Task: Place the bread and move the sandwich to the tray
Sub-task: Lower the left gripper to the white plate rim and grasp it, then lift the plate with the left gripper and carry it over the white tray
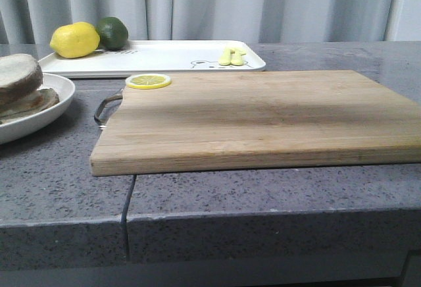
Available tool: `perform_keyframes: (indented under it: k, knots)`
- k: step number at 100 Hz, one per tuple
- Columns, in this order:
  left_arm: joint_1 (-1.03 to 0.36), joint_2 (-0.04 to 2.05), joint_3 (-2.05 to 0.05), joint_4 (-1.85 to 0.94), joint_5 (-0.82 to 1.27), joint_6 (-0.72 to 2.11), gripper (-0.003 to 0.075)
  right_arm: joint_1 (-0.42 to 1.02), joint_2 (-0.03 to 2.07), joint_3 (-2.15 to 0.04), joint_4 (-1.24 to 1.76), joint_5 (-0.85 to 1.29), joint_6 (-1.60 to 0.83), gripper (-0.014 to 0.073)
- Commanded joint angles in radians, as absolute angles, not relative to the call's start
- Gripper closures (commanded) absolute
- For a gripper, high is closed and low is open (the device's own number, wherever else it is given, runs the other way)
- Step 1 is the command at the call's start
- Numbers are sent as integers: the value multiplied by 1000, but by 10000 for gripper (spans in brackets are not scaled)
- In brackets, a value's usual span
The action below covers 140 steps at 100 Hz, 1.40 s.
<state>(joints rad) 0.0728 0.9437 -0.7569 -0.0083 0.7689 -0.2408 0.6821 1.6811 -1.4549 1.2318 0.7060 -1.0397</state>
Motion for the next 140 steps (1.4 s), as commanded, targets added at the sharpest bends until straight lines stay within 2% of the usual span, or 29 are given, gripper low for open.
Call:
perform_keyframes:
  k: [1, 36, 129, 134, 140]
  knots:
    - [81, 945, -794, 0, 702, -249, 344, 677, 1624, -1487, 1279, 700, -1054, 655]
    - [81, 1057, -794, 0, 696, -249, 344, 677, 1624, -1487, 1279, 715, -1054, 655]
    - [81, 1196, -794, 17, 639, -249, 354, 677, 1624, -1487, 1279, 718, -1054, 655]
    - [81, 1198, -794, 17, 639, -249, 365, 677, 1624, -1487, 1279, 718, -1054, 655]
    - [81, 1198, -794, 17, 639, -249, 414, 677, 1624, -1487, 1279, 719, -1054, 655]
